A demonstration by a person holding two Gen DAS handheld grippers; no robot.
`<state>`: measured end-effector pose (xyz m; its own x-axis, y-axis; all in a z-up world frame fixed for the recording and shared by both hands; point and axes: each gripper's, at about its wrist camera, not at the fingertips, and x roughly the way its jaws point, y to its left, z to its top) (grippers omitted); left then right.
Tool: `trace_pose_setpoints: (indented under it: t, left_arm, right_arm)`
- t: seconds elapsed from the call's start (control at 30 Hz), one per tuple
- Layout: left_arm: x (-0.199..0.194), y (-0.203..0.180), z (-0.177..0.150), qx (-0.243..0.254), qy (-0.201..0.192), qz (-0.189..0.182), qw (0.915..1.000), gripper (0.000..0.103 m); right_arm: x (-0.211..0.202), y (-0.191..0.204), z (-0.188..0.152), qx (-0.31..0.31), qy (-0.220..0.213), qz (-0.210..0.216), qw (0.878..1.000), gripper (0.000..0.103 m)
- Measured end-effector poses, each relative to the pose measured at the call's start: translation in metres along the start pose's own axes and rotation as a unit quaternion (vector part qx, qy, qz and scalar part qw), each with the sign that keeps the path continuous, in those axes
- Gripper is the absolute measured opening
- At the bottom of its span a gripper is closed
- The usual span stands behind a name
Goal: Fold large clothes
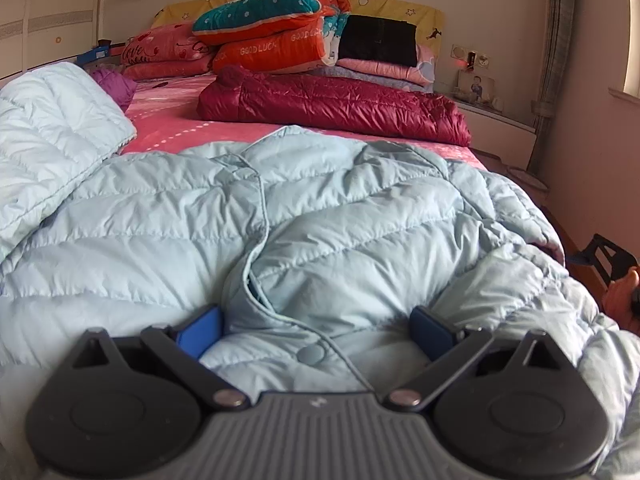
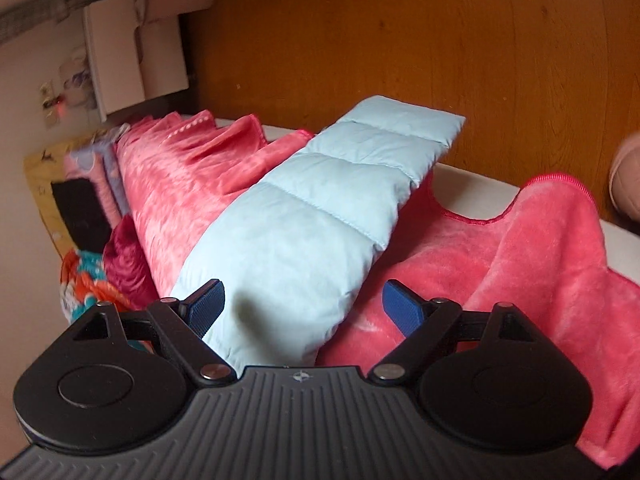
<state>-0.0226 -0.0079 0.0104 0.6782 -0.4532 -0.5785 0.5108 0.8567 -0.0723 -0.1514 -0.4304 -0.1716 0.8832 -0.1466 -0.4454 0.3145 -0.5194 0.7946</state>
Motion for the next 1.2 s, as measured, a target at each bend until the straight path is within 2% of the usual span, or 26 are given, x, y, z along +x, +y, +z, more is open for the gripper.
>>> trace_pose_setpoints:
  t: [0.17,0.27,0.3,0.37,0.4,0.43,0.53,0.67,0.8,0.9,1.03,1.1,1.2]
  left_arm:
    - [0.002,-0.003,0.000,0.011,0.005,0.009,0.9999,0.100]
    - [0.004,-0.006,0.000,0.017,0.009,0.013,0.9997,0.102]
    - [0.004,-0.006,0.000,0.020,0.010,0.014,0.9997,0.102]
    - [0.005,-0.008,0.001,0.024,0.012,0.018,0.9995,0.102]
    - [0.005,-0.008,0.002,0.025,0.014,0.019,0.9994,0.102]
    - [0.004,-0.008,0.003,0.025,0.015,0.020,0.9994,0.102]
    - [0.001,-0.009,0.008,0.021,0.017,0.023,0.9994,0.100]
    - [-0.012,-0.005,0.017,-0.013,-0.007,0.037,0.9992,0.091]
    - [-0.033,0.006,0.033,-0.042,-0.042,0.057,0.9966,0.091]
    - [-0.044,0.018,0.044,-0.050,-0.049,0.085,0.9940,0.091]
    - [-0.053,0.043,0.052,-0.091,-0.055,0.111,0.9880,0.091]
    - [-0.051,0.053,0.055,-0.110,-0.052,0.110,0.9864,0.091]
    - [-0.040,0.062,0.062,-0.123,-0.050,0.104,0.9857,0.091]
  right_arm:
    - [0.028,-0.013,0.005,0.060,-0.003,-0.002,0.998,0.103]
    - [0.029,-0.004,0.004,0.033,-0.014,-0.015,0.999,0.100]
    - [0.029,-0.001,0.003,0.022,-0.017,-0.014,1.000,0.095]
    - [0.022,0.005,0.003,0.005,-0.026,-0.001,1.000,0.064]
    - [0.021,0.008,0.004,-0.004,-0.032,0.002,0.999,0.059]
    - [0.019,0.012,0.005,-0.015,-0.038,0.005,0.999,0.049]
    - [0.018,0.021,0.011,-0.035,-0.047,0.023,0.998,0.039]
    - [0.008,0.046,0.013,-0.088,-0.064,0.052,0.993,0.029]
    - [0.004,0.077,0.002,-0.160,-0.069,0.079,0.981,0.028]
    - [0.002,0.092,-0.004,-0.197,-0.069,0.089,0.974,0.027]
    - [-0.003,0.115,-0.008,-0.240,-0.076,0.112,0.961,0.027]
    - [-0.007,0.134,-0.015,-0.288,-0.084,0.121,0.946,0.026]
    - [-0.014,0.156,-0.031,-0.363,-0.099,0.137,0.916,0.026]
